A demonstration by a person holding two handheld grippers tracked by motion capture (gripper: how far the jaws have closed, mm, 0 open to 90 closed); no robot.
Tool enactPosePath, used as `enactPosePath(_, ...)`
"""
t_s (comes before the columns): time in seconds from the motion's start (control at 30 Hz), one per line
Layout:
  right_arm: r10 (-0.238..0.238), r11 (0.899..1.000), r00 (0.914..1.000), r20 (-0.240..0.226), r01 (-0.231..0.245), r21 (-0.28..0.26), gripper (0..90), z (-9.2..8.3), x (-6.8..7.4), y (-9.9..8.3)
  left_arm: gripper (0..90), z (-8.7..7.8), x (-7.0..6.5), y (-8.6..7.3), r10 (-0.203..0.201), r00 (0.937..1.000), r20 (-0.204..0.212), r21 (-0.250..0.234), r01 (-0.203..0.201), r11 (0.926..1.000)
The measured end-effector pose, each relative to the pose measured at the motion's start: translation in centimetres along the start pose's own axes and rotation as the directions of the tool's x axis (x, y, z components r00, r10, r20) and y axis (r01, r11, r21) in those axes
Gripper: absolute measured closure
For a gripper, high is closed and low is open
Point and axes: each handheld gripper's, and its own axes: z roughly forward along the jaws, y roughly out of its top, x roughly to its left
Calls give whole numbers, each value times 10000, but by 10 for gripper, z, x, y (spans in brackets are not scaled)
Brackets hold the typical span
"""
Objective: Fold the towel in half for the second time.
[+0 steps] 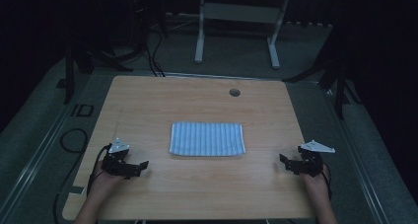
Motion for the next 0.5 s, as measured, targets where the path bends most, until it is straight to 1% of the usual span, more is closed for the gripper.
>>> enactPosePath(0.03,93,9999,9999,53,-93,-69,104,-1,-1,0,14,-1,1,-1,-44,10000,-87,-11,44,10000)
enactPosePath(0.1,207,9995,9994,273,-200,-257,105,-3,-2,0,14,-3,2,-3,-147,9998,-122,-205,145,9997)
enactPosePath(0.13,303,9991,9990,327,-293,-321,105,-3,-3,0,14,-4,2,-3,-161,9997,-186,-162,158,9997)
enactPosePath(0.17,323,9990,9988,371,-311,-334,105,-4,-4,-1,14,-4,3,-4,-146,9994,-305,-249,139,9996)
enactPosePath(0.23,287,9992,9972,692,-267,-298,105,-4,-4,-2,14,-5,3,-4,-171,9983,-548,-333,153,9993)
enactPosePath(0.27,324,9991,9968,735,-302,-298,105,-4,-5,-2,14,-6,4,-5,-233,9975,-665,-442,204,9988)
enactPosePath(0.37,283,9992,9939,1067,-251,-311,105,-4,-6,-2,14,-7,6,-5,-376,9958,-837,-599,326,9977)
enactPosePath(0.43,387,9989,9927,1138,-357,-288,105,-3,-7,-2,14,-6,5,-5,-342,9949,-948,-642,281,9975)
enactPosePath(0.5,287,9991,9903,1361,-242,-350,105,-3,-7,-3,14,-5,3,-5,-324,9937,-1077,-619,258,9977)
